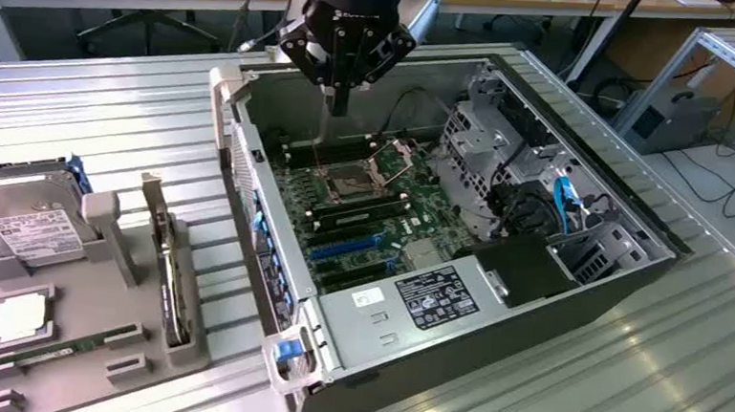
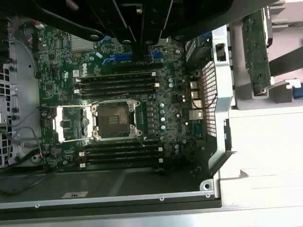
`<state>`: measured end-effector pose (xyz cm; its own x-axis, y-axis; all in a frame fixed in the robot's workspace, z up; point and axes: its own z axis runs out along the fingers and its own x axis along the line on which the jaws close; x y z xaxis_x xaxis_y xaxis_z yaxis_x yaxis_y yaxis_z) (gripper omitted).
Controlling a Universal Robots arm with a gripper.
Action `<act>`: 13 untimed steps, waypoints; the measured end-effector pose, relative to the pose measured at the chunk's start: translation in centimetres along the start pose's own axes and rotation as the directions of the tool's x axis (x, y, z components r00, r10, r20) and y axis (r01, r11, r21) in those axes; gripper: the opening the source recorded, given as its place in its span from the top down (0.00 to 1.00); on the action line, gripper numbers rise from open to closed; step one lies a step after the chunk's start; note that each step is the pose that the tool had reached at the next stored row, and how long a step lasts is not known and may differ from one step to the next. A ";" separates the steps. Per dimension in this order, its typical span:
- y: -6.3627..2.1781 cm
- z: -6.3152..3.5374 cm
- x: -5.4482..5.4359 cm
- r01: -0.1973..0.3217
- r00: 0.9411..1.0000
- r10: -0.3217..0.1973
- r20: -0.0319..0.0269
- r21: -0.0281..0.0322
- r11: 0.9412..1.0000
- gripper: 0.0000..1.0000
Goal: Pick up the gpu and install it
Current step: 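Reach for the gpu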
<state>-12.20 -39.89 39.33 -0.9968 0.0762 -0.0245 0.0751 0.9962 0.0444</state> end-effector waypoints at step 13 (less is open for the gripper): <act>0.00 0.00 0.0 0.000 1.000 0.000 0.000 0.000 1.000 0.89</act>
<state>-12.20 -39.89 39.33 -0.9968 0.0762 -0.0245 0.0751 0.9962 0.0444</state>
